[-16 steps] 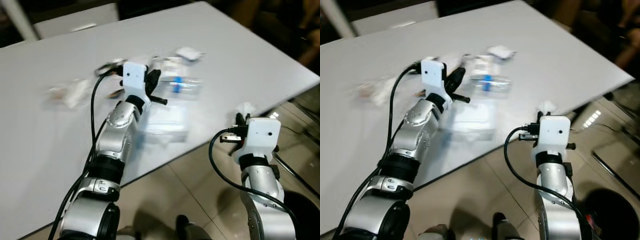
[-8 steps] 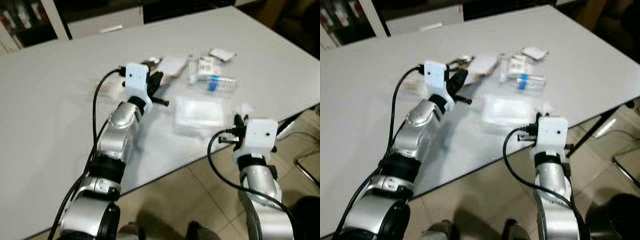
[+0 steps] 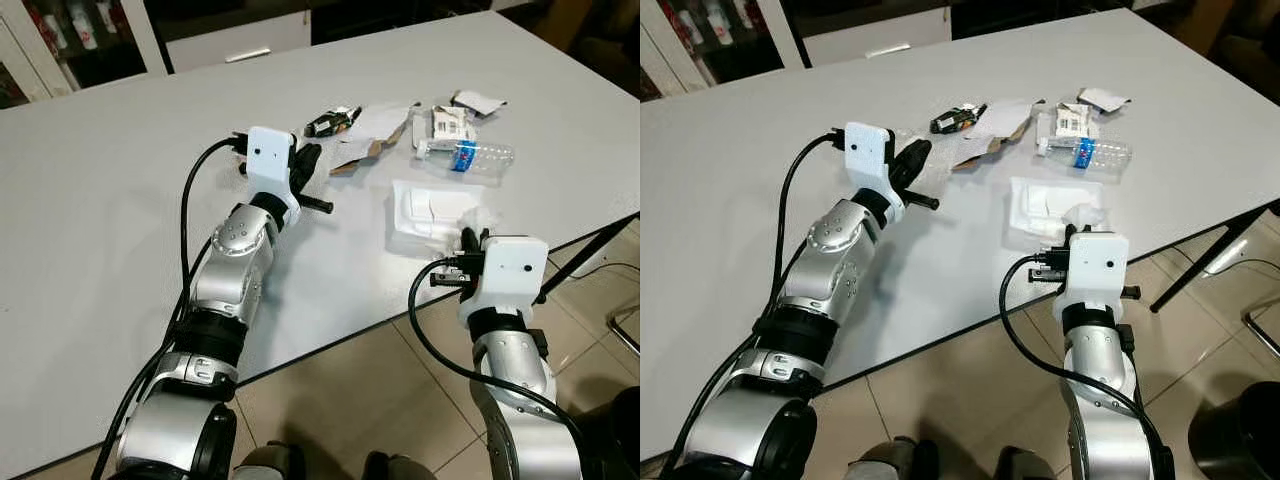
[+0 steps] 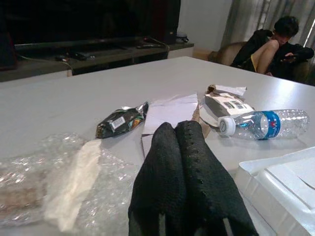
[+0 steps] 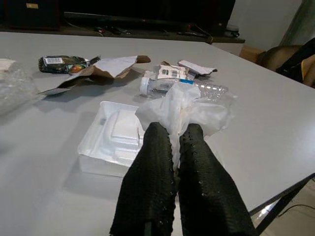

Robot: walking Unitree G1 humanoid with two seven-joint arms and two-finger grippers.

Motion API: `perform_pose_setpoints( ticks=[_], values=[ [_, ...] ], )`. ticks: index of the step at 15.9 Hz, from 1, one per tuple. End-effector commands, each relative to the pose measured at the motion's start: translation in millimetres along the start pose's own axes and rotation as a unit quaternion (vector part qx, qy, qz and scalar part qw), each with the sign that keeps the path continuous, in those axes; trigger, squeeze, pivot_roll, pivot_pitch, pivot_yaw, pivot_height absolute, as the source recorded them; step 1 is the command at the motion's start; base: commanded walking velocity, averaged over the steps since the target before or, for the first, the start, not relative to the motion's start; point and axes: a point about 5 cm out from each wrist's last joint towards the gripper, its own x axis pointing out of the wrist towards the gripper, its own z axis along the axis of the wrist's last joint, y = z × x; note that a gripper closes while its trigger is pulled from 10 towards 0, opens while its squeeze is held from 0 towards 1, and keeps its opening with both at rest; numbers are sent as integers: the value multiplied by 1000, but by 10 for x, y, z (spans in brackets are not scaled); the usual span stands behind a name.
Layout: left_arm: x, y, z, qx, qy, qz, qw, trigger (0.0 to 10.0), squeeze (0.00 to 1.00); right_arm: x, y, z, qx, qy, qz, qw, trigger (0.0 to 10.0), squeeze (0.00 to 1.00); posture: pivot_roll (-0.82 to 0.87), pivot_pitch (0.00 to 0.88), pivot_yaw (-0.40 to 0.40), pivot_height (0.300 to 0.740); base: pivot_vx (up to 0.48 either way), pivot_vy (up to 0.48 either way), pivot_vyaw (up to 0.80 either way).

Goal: Picking trash to rubbish bin

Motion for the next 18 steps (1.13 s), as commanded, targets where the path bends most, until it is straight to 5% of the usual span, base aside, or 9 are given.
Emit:
perform_pose_setpoints(
  ticks=[1, 10, 18],
  values=[
    [-11, -18, -54, 6, 9, -3, 1000, 10000, 0, -5, -29, 19, -6, -6, -7, 1000, 10000, 0, 113, 143, 25, 740, 0, 0, 0],
    [-59, -49, -237, -11, 34, -19, 999, 10000, 0, -22, -59, 15, -11, -3, -14, 1000, 10000, 0, 98, 143, 25, 740, 0, 0, -757],
    [-44, -74, -255, 1, 39, -29, 999, 10000, 0, -11, -43, 20, -10, -5, -14, 1000, 10000, 0, 99, 143, 32, 740, 0, 377, -769]
  ],
)
